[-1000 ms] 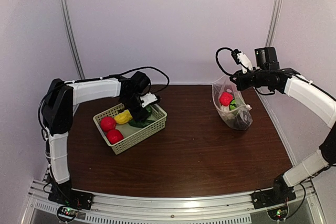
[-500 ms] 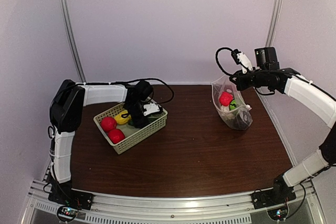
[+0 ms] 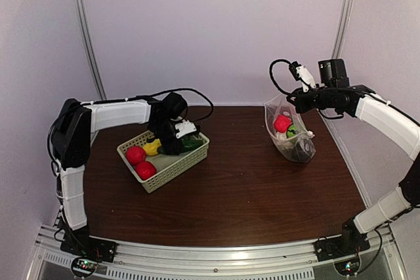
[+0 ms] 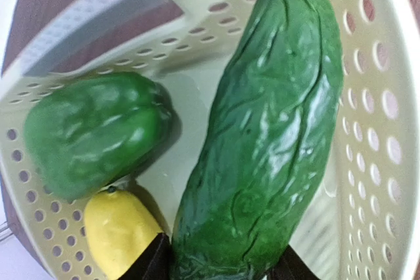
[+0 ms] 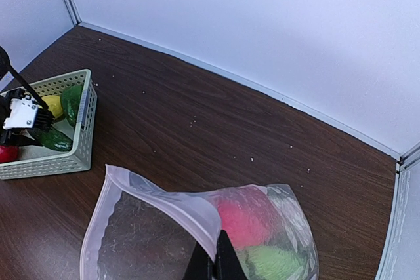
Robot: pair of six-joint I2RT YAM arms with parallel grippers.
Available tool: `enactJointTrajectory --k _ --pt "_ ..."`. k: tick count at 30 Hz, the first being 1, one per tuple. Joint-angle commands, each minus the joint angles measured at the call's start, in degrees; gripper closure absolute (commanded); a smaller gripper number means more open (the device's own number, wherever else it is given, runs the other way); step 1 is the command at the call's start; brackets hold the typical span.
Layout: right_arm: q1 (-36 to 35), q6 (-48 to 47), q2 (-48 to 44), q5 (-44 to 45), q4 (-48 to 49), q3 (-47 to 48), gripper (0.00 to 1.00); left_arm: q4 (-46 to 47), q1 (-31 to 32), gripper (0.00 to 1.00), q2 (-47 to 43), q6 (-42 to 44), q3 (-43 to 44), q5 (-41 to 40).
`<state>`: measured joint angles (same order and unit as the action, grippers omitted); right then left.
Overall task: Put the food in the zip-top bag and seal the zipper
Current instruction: Pick up the fake vegetable from the bin, then place the fake vegetable in the zipper food storage bag.
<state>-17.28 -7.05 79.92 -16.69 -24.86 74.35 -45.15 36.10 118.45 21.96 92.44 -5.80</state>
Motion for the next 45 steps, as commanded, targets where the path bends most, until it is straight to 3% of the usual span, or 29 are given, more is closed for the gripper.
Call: enactJointTrajectory --k 1,8,11,13,18,22,25,33,39,45 --pt "0.14 0.9 -0.3 -0.41 0.07 0.81 1.0 0.3 -0.24 0.77 -6.29 -2.58 -0.2 -0.69" --pt "0.14 0.99 -0.07 -0.78 -0.53 1.44 1.0 -2.72 -0.24 0.77 -11.17 -5.35 2.6 -2.09" --pt "0.13 0.98 -0.48 -0.63 -0.49 1.21 1.0 -2.65 -0.24 0.75 -14.07 -9.05 4.44 5.06" --pt "0.14 0.9 -0.72 -0.47 -0.2 0.92 1.0 -1.45 0.12 0.74 -15.22 -13.68 5.77 14.05" --pt "0.1 1.06 -0.35 -0.47 -0.65 1.29 1.0 15.75 1.33 0.73 -21.16 -31.84 -0.68 28.47" --pt "-0.25 1.69 0.17 -0.94 -1.65 2.78 1.0 42.36 3.32 0.72 -27.29 -49.54 -11.97 34.55" --pt "-1.12 2.06 1.31 -1.33 -3.59 5.1 1.0 62.98 7.47 0.71 -29.28 -55.54 -17.85 33.57" --pt "-2.8 5.99 4.99 -7.41 -8.26 12.68 1.0 84.67 16.87 0.73 -23.26 -54.27 -16.74 25.56" --pt "-2.84 7.05 5.99 -8.95 -8.54 14.1 1.0 95.67 19.4 0.74 -13.8 -57.06 -13.18 21.4" --pt "-2.87 9.51 6.76 -10.7 -8.02 14.45 1.0 98.35 19.89 0.74 -4.33 -57.32 -6.22 18.57"
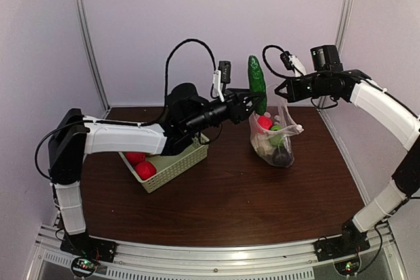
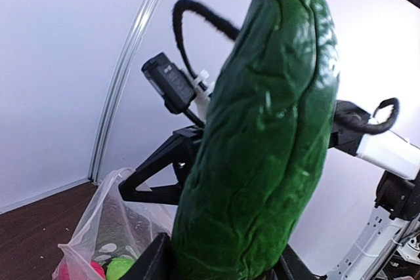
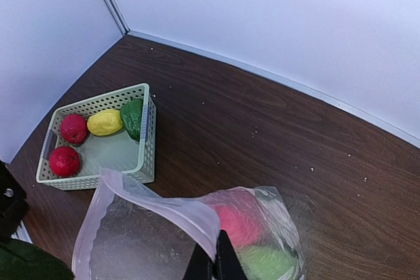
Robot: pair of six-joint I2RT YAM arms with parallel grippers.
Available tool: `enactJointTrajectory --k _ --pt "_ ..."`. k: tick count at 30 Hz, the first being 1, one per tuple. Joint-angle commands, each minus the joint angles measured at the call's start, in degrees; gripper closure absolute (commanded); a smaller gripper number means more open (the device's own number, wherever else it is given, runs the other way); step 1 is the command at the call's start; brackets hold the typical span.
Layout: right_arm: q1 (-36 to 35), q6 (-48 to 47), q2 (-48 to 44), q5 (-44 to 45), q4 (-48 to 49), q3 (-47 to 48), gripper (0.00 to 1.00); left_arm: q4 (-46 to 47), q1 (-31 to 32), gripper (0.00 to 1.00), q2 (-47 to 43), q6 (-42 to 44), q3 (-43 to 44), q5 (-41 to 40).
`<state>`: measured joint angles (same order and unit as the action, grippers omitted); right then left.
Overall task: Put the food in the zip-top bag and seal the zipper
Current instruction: Place the fake vegetable in the zipper food storage bag.
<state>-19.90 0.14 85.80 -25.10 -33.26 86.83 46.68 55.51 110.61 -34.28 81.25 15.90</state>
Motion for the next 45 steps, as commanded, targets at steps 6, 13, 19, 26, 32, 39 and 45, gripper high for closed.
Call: enactJointTrajectory --k 6,13,19,26,32,39,45 --pt "-0.23 2.8 1.16 -2.82 0.52 2.56 1.0 1.19 1.49 0.74 8.62 0.26 10.75 -7.28" --pt "-0.22 2.97 1.48 -2.92 0.88 2.4 1.0 -8.49 3.09 0.68 10.28 1.19 12.67 -13.73" --pt "-0.23 3.11 1.48 -3.12 1.0 2.55 1.0 -10.44 3.13 0.44 10.73 -0.98 12.04 -17.48" --pt "-0.22 3.01 1.56 -2.98 0.73 3.01 1.0 -11.17 3.2 0.27 9.8 0.64 12.87 -18.11" --pt "-0.16 2.51 1.12 -2.2 0.65 2.49 1.0 -11.24 3.13 0.25 4.45 4.15 10.92 -15.93" --pt "0.37 1.51 -1.06 -1.51 1.19 0.86 1.0 -22.41 2.99 0.14 -17.78 12.59 -3.32 -22.94" --pt "0.98 1.57 -2.27 -1.86 2.79 -1.28 1.0 -60.36 -0.14 0.12 -24.16 12.14 -1.94 -36.18"
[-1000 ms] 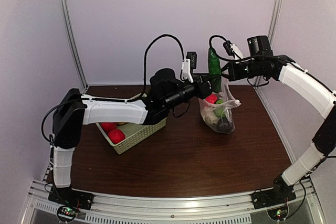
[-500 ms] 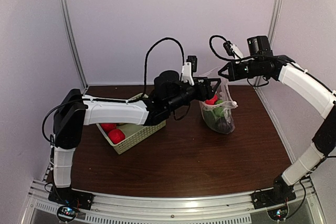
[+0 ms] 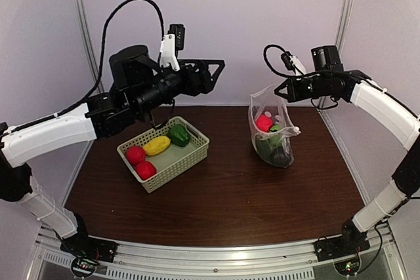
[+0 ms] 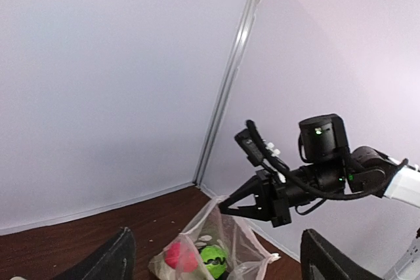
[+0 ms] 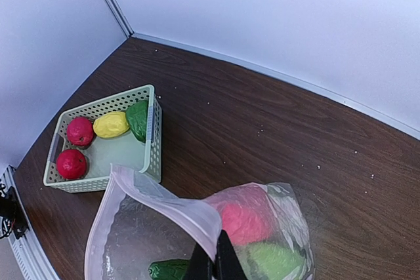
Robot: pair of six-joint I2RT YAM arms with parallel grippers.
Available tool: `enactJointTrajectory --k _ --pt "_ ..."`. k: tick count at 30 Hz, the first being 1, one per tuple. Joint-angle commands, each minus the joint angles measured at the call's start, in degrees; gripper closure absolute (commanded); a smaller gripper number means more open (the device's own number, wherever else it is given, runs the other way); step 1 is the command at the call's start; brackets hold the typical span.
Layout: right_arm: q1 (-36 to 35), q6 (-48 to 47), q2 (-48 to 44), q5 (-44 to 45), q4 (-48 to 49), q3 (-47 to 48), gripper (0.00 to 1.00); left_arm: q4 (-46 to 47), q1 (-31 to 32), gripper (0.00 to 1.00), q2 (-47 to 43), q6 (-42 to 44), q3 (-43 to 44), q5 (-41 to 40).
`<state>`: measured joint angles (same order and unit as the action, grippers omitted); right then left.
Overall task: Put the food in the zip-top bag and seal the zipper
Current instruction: Place the fake vegetable in the zipper food storage bag, then pick up the fake fruit from the bin.
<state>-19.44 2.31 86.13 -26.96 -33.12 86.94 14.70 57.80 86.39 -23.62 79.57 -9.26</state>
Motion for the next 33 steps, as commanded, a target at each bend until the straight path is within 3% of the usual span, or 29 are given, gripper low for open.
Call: enactJointTrajectory --k 1,3,5,11,18,33 --pt "0.56 -0.58 -2.68 -0.14 2.97 -1.87 1.0 -33.51 -3.11 0.14 -0.42 -0.38 -0.54 -14.16" --pt "0.61 -0.63 -2.64 -0.16 3.42 -2.51 1.0 -41.87 -5.3 0.15 -1.78 -5.58 -2.35 -18.95" --pt "0.64 -0.59 -2.63 -0.27 3.69 -3.12 1.0 -44.15 -7.7 0.17 -4.82 -8.17 -7.74 -18.45" --pt "0.89 -0.69 -2.57 -0.92 3.69 -3.74 1.0 -47.93 -16.75 0.21 -8.4 -16.82 -17.99 -6.8" --pt "0.98 -1.0 -2.94 -0.93 4.21 -4.92 1.0 -57.76 -17.93 0.22 -2.17 -19.52 -16.74 -7.02" --pt "0.98 -0.76 -3.9 -1.53 4.73 -6.19 1.0 -59.12 -20.37 0.18 6.04 -17.6 -15.06 -4.61"
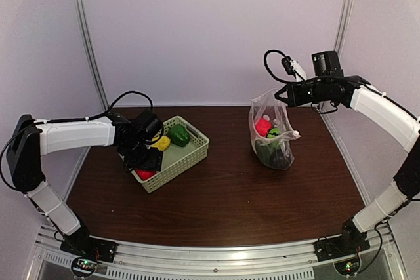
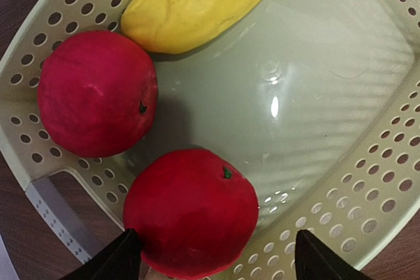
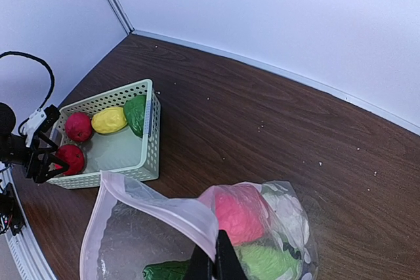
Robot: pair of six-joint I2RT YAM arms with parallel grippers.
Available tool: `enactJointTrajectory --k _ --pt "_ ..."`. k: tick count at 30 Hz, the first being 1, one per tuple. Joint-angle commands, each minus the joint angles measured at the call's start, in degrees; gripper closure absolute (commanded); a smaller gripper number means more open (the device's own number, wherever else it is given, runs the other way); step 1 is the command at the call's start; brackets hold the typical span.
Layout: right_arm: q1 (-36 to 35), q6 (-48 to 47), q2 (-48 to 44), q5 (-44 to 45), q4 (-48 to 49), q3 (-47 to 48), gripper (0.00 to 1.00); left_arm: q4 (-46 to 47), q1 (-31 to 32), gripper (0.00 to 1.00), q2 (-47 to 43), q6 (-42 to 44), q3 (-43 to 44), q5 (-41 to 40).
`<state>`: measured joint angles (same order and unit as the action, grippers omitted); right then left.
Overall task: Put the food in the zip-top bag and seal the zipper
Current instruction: Pick up the fake fruit from the bin.
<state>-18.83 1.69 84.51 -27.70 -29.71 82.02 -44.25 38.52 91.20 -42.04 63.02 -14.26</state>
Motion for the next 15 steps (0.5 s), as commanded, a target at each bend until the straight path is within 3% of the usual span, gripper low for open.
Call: enactJointTrajectory --k 1,15 --pt "0.37 -0.18 -2.51 -0.7 1.41 -1.51 1.0 -0.14 -1.32 0.18 1.46 0.95 1.51 0.04" --pt "0.45 -0.13 -1.72 -0.94 1.14 -1.05 1.0 1.46 -3.0 0.19 9.06 4.4 2.63 0.67"
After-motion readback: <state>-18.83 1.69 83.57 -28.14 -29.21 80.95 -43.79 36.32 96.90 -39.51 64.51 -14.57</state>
